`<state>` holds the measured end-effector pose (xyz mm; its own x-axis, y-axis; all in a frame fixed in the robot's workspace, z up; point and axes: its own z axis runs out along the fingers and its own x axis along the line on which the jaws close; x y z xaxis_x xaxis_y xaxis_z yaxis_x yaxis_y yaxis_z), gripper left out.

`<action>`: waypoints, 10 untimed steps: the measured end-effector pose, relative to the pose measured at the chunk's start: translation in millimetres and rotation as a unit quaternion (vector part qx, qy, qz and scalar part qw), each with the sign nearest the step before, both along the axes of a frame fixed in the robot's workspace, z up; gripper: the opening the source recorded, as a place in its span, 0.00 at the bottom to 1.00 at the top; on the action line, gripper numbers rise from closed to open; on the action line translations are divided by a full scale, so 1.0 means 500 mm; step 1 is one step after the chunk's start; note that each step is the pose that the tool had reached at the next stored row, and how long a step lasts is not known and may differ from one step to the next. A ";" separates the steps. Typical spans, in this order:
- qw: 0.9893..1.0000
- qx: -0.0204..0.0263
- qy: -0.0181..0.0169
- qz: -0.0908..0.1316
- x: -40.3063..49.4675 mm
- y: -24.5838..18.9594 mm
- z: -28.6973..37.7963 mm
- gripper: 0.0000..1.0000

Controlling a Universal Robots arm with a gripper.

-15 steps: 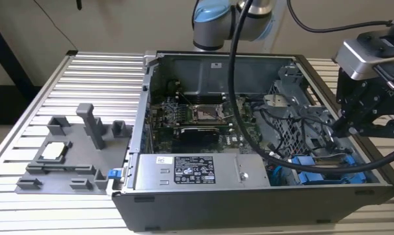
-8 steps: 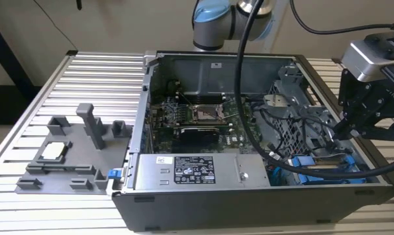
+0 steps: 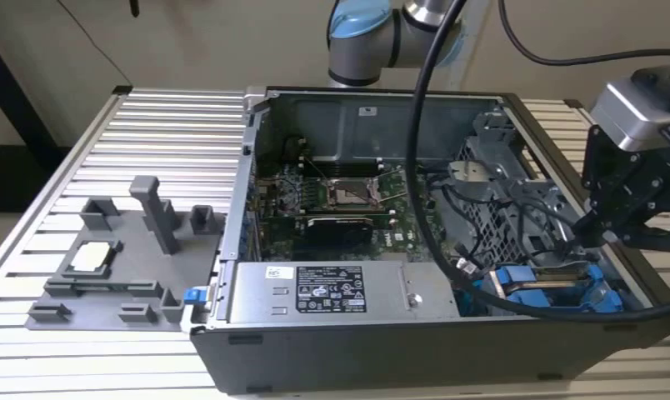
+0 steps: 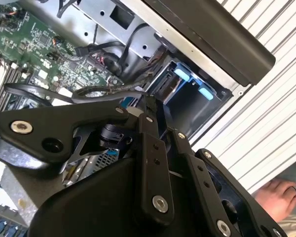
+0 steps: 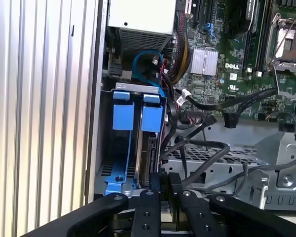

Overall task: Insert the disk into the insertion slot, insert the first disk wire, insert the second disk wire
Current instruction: 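Insert the first disk wire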

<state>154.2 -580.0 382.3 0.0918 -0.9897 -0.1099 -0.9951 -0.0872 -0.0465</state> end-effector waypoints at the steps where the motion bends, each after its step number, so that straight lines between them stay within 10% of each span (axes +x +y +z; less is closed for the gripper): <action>1: 1.000 0.000 0.000 -0.001 0.000 -0.0021 -0.001 0.19; 10: 1.000 0.000 0.000 -0.017 0.006 -0.0040 -0.025 0.19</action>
<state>157.3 -582.0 369.7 0.0583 -0.9923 -0.1097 -0.9975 -0.0535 -0.0463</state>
